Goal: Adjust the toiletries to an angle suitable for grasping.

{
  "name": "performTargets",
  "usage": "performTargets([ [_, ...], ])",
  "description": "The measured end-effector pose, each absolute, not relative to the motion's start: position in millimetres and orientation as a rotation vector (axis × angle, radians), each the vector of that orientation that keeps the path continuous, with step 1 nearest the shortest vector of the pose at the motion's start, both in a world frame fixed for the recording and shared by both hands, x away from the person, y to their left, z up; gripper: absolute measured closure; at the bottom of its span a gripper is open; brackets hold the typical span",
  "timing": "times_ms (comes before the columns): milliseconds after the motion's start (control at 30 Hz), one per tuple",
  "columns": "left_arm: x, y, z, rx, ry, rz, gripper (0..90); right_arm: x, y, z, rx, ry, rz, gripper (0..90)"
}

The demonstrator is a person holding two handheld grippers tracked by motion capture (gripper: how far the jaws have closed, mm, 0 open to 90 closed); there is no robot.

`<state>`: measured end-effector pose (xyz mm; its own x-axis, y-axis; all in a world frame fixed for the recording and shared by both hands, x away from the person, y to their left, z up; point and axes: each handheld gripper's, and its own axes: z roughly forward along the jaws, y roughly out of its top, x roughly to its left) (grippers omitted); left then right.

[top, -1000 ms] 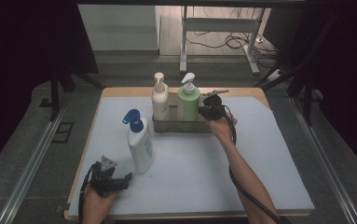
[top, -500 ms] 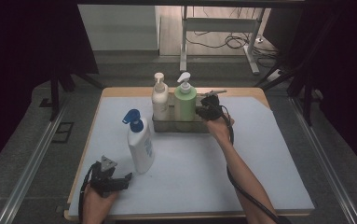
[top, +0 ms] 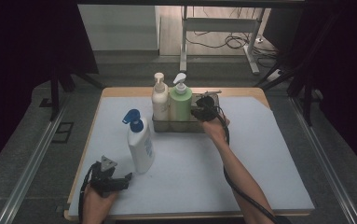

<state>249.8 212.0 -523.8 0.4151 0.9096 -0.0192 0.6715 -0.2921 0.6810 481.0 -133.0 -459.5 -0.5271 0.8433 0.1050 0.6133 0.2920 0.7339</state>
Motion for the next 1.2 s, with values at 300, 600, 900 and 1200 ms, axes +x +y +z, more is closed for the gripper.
performTargets([
  [300, 250, 212, -524, 2.060, 1.335, 0.502, 12.7, 480, -128, -461, 1.317, 2.267, 1.069, 89.4],
  [600, 250, 212, -524, 2.060, 1.335, 0.502, 12.6, 478, -126, -461, 1.318, 2.251, 1.055, 89.4],
  [900, 250, 212, -524, 2.059, 1.336, 0.503, 12.7, 473, -134, -457, 1.292, 2.264, 1.048, 75.1],
  [1200, 250, 212, -524, 2.060, 1.335, 0.503, 12.7, 463, -145, -444, 1.235, 2.267, 1.092, 51.9],
])
